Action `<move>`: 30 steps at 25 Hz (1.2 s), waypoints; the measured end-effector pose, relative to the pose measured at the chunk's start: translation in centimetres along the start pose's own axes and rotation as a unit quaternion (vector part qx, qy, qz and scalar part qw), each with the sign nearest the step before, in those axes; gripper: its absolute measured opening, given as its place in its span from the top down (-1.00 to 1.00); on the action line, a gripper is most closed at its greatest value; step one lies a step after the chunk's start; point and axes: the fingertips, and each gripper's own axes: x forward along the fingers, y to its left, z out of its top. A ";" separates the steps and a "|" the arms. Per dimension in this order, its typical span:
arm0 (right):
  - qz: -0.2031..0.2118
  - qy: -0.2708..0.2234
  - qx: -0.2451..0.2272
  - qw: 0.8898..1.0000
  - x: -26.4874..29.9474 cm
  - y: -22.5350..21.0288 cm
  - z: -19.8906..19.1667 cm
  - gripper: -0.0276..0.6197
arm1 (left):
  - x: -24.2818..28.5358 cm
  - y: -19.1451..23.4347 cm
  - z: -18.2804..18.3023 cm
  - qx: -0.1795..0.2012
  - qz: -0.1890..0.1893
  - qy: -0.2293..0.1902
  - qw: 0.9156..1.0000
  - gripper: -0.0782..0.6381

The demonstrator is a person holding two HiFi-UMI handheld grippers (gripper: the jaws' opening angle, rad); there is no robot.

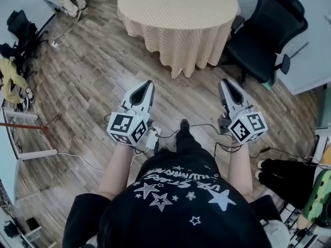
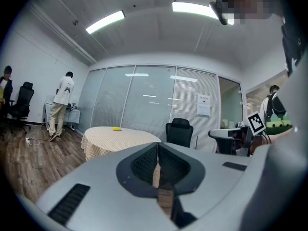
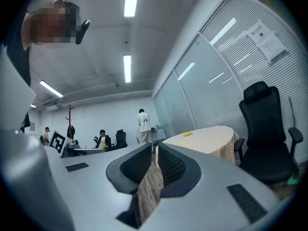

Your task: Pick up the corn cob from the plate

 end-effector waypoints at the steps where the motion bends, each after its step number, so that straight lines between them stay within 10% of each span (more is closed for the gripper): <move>1: 0.003 0.000 0.003 1.000 0.7 -0.9 0.1 0.74 | 0.9 0.3 -0.1 -0.002 0.004 0.004 1.000 0.75; 11: 0.018 0.011 0.011 1.000 6.3 -9.5 1.3 0.74 | 10.1 1.2 0.9 0.010 0.022 0.013 1.000 0.75; 30: 0.076 0.037 0.000 0.996 13.9 -10.7 0.6 0.74 | 12.0 4.5 0.9 0.000 0.081 -0.001 0.997 0.75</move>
